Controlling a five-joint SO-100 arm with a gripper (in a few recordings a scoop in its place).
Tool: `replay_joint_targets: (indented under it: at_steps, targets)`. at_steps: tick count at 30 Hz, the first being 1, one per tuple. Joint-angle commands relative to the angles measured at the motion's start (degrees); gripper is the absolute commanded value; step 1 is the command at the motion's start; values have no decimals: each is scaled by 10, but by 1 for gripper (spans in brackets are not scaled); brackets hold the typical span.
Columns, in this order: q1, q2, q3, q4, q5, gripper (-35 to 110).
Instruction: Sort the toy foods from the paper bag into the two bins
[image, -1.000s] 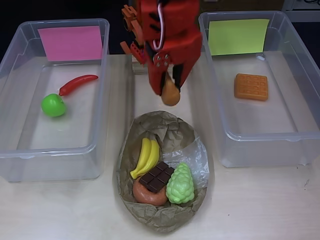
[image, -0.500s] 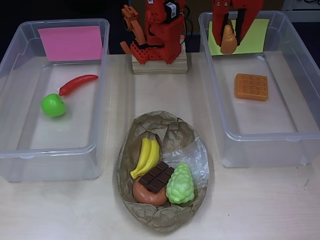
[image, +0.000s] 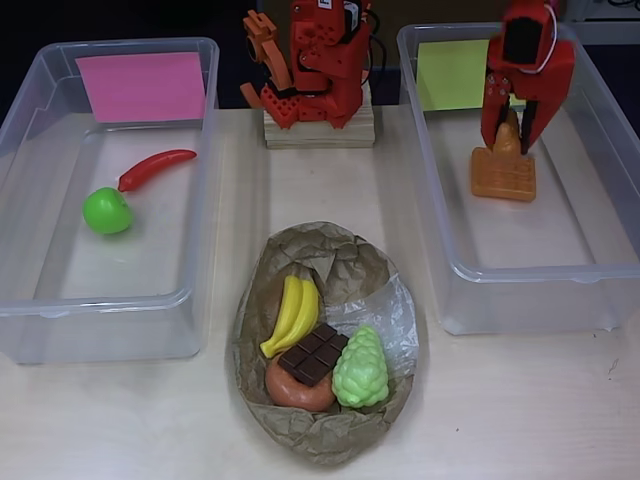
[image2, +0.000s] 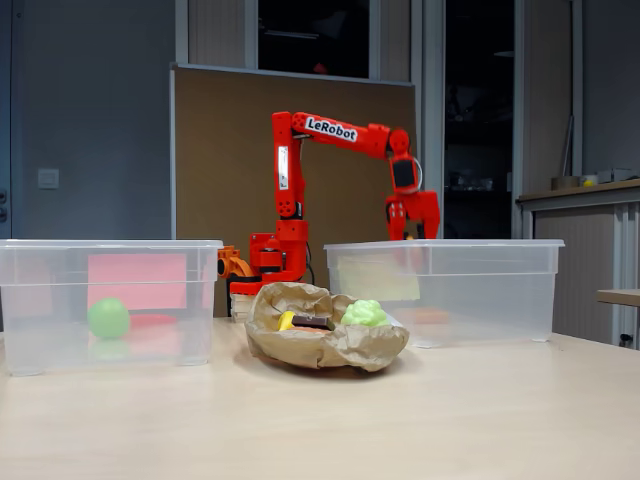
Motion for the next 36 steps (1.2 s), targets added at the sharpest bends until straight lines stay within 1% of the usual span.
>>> replay_joint_targets:
  at_steps: [1, 5, 13, 22, 25, 27, 29, 36]
  targets:
    - [-11, -23, 56, -126, 25, 4]
    - [-8, -62, 86, -204, 25, 6]
    - [-7, -69, 91, -222, 8, 19]
    - [-11, -25, 47, -125, -31, 29]
    - [-7, -15, 41, -108, -41, 29]
    - [-5, -7, 26, -77, -48, 29]
    - [-5, 3, -4, -23, -48, 29]
    - [-2, 15, -185, 227, -66, 29]
